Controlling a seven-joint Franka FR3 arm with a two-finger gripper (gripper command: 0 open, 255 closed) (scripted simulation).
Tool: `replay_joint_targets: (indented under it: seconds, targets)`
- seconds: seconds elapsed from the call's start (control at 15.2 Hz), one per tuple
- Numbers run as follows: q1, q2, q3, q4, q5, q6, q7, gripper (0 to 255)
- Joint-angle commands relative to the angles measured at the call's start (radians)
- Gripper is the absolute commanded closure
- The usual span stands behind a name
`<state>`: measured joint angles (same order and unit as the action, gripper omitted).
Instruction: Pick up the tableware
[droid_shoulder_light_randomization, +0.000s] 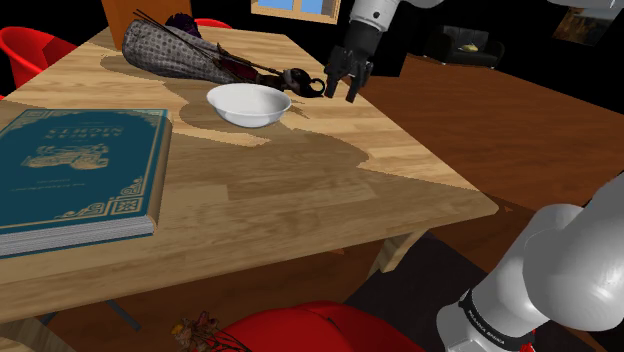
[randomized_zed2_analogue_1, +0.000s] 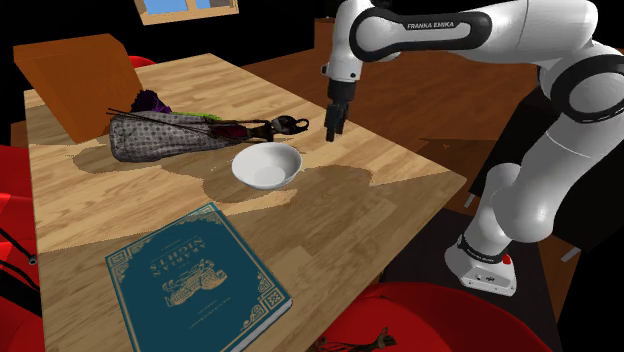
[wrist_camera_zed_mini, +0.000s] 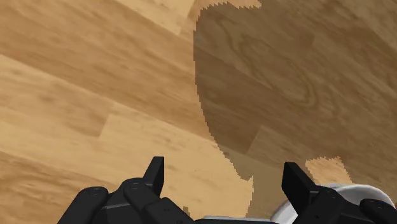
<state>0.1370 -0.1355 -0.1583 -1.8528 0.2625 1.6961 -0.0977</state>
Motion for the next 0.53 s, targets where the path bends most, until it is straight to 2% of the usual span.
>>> replay_joint_targets:
  seconds: [0.0, 0.46]
  targets:
    - [0.006, 0.085, -0.006, 0.081, 0.054, -0.010, -0.022, 0]
    - [-0.011, 0.386, 0.002, 0.424, 0.233, -0.101, -0.067, 0]
